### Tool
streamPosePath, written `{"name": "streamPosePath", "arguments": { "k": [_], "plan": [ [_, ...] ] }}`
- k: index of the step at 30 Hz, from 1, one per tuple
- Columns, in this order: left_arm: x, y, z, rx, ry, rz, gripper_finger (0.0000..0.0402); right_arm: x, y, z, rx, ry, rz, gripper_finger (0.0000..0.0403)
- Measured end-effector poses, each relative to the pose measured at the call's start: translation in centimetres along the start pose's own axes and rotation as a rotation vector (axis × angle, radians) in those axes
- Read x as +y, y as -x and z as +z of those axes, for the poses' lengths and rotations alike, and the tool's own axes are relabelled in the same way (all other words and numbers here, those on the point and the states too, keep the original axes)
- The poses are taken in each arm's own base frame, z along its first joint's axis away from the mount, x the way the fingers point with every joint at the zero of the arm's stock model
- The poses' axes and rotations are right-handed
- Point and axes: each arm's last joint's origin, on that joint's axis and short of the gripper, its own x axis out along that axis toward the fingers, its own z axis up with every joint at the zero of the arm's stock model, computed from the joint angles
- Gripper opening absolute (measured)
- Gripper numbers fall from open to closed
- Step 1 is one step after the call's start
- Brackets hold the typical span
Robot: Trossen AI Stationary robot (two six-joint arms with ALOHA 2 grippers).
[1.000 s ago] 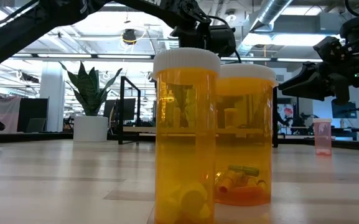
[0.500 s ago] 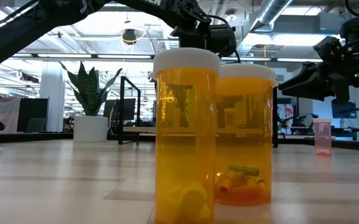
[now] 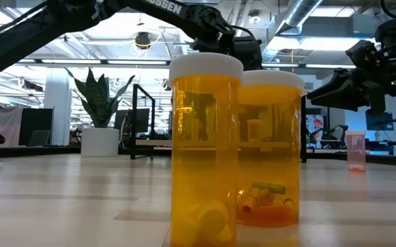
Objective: Pick and place medicine bottles onto shelf by color
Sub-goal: Put the top small yellow pill bottle aligned with the other yellow pill bottle on the shelf
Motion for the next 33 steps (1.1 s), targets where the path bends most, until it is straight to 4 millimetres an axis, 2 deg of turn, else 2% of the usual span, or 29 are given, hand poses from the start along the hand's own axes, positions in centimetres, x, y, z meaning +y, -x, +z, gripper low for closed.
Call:
{"name": "streamPosePath", "arguments": {
  "k": [18, 25, 33],
  "plan": [
    [-0.2, -0.7, 0.9, -0.07, 0.052, -0.015, 0.0085, 0.0, 0.0, 0.0, 0.0, 0.0, 0.0, 0.0207],
    [-0.3, -1.9, 0.7, -0.056, 0.044, -0.001, 0.0082, 0.0, 0.0, 0.0, 0.0, 0.0, 0.0, 0.0207],
    [-0.2, -2.1, 1.4, -0.076, 0.057, -0.01, 0.0082, 0.0, 0.0, 0.0, 0.0, 0.0, 0.0, 0.0207]
  ]
}}
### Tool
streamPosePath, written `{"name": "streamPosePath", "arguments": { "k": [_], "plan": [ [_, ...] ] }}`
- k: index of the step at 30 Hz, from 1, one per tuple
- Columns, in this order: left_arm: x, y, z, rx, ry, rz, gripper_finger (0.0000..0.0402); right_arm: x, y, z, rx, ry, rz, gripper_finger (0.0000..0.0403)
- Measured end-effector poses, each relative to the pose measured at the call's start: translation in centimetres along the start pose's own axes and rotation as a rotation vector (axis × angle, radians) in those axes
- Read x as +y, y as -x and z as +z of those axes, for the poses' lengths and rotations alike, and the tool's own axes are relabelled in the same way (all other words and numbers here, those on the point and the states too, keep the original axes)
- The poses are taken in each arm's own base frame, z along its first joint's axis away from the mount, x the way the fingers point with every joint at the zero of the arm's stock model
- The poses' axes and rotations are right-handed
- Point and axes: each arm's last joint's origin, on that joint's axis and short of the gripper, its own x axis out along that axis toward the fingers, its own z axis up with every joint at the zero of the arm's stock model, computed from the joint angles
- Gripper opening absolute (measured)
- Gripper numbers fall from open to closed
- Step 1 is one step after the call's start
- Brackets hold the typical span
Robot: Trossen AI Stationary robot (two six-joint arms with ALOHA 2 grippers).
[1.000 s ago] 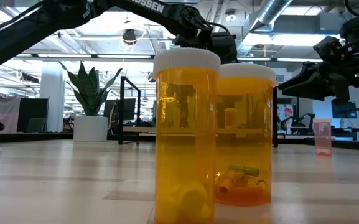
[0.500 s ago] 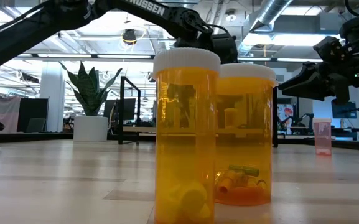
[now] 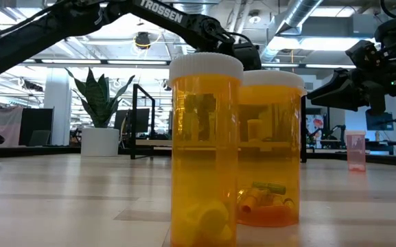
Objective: Pick and place medicine bottles onto shelf by color
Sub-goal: Put the top small yellow pill bottle aligned with the other yellow pill bottle on the shelf
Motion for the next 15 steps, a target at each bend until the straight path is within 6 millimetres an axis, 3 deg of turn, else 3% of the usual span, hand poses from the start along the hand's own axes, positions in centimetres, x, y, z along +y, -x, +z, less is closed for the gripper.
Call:
{"name": "streamPosePath", "arguments": {
  "k": [15],
  "plan": [
    [0.26, -0.61, 0.92, -0.006, 0.027, -0.013, 0.0083, 0.0, 0.0, 0.01, -0.001, 0.0, 0.0, 0.0207]
  ]
}}
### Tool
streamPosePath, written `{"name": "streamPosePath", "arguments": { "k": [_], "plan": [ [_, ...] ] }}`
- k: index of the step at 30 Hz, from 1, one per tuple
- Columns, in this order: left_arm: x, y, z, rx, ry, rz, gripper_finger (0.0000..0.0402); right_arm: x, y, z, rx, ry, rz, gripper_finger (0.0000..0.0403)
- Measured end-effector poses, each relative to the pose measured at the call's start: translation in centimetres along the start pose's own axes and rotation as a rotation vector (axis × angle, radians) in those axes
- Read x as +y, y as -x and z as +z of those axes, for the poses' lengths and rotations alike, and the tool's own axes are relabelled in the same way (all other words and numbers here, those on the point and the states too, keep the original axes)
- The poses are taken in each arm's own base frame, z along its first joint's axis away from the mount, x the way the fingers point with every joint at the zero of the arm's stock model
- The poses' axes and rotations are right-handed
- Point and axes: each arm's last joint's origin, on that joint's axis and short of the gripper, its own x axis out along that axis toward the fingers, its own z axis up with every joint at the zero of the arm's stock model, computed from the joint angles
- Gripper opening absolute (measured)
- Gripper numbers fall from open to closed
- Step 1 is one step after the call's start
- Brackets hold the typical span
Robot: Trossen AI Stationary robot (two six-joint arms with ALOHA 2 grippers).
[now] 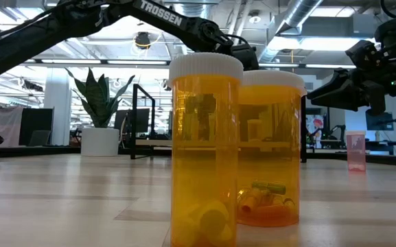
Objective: Pick and place medicine bottles onto shelf by color
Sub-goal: Put the top small yellow pill bottle aligned with the other yellow pill bottle on the shelf, then move the bottom small pink pill bottle to the center of the table
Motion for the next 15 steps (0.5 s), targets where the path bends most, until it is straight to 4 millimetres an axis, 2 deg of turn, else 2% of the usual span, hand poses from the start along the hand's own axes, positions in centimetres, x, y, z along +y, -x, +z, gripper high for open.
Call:
{"name": "streamPosePath", "arguments": {
  "k": [10, 15],
  "plan": [
    [-0.3, 0.4, -0.7, 0.027, -0.043, -0.013, 0.0083, 0.0, 0.0, 0.0, 0.001, 0.0, 0.0, 0.0207],
    [-0.3, 1.5, -1.2, 0.036, -0.065, -0.012, 0.0083, 0.0, 0.0, 0.0, 0.001, 0.0, 0.0, 0.0207]
  ]
}}
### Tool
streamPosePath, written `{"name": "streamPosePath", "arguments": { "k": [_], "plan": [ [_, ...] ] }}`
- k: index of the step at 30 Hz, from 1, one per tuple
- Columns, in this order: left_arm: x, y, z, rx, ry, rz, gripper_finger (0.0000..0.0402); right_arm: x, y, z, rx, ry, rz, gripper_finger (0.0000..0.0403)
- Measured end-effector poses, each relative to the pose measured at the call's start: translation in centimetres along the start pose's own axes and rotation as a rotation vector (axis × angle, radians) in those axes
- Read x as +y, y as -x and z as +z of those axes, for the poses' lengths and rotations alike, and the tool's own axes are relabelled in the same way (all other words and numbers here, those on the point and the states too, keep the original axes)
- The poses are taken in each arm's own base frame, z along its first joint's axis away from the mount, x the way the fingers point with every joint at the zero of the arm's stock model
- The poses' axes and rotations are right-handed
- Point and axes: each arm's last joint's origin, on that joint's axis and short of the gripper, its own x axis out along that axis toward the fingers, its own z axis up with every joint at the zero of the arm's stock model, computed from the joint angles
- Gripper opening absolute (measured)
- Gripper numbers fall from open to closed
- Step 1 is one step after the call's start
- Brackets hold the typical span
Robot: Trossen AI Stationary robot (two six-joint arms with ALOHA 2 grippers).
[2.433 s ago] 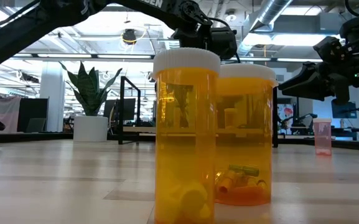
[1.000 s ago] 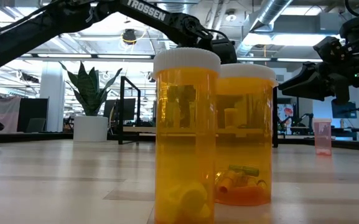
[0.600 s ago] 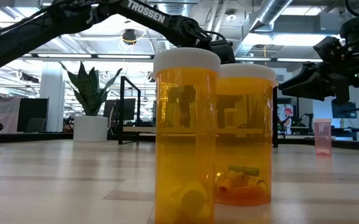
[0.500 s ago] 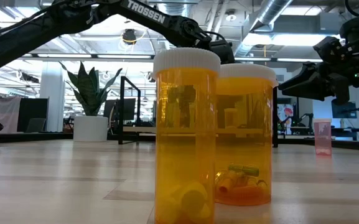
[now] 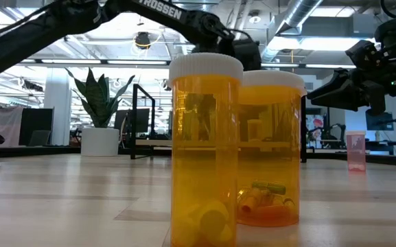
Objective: Pick and place medicine bottles onto shelf by color
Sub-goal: Move the bottom small pink pill bottle to the center of the table
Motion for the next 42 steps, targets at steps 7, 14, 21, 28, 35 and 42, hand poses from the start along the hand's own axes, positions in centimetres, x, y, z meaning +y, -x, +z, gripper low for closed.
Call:
{"name": "streamPosePath", "arguments": {
  "k": [7, 14, 21, 28, 35, 42],
  "plan": [
    [0.3, 3.5, -0.4, 0.017, -0.008, -0.015, 0.0083, 0.0, 0.0, 0.0, 0.0, 0.0, 0.0, 0.0207],
    [1.1, 7.2, -1.4, 0.119, -0.052, -0.022, 0.0083, 0.0, 0.0, 0.0, 0.001, 0.0, 0.001, 0.0207],
    [2.5, 12.1, -3.2, 0.335, -0.055, -0.035, 0.0082, 0.0, 0.0, 0.0, 0.0, 0.0, 0.0, 0.0207],
    [2.7, 17.2, -9.2, 0.31, 0.016, 0.058, 0.0059, 0.0, 0.0, 0.0, 0.0, 0.0, 0.0, 0.0207],
    [6.4, 21.0, -13.8, 0.245, 0.082, 0.091, 0.003, 0.0, 0.0, 0.0, 0.0, 0.0, 0.0, 0.0207],
    [12.2, 21.5, -17.7, 0.505, 0.363, 0.267, 0.003, 0.0, 0.0, 0.0, 0.0, 0.0, 0.0, 0.0207]
  ]
}}
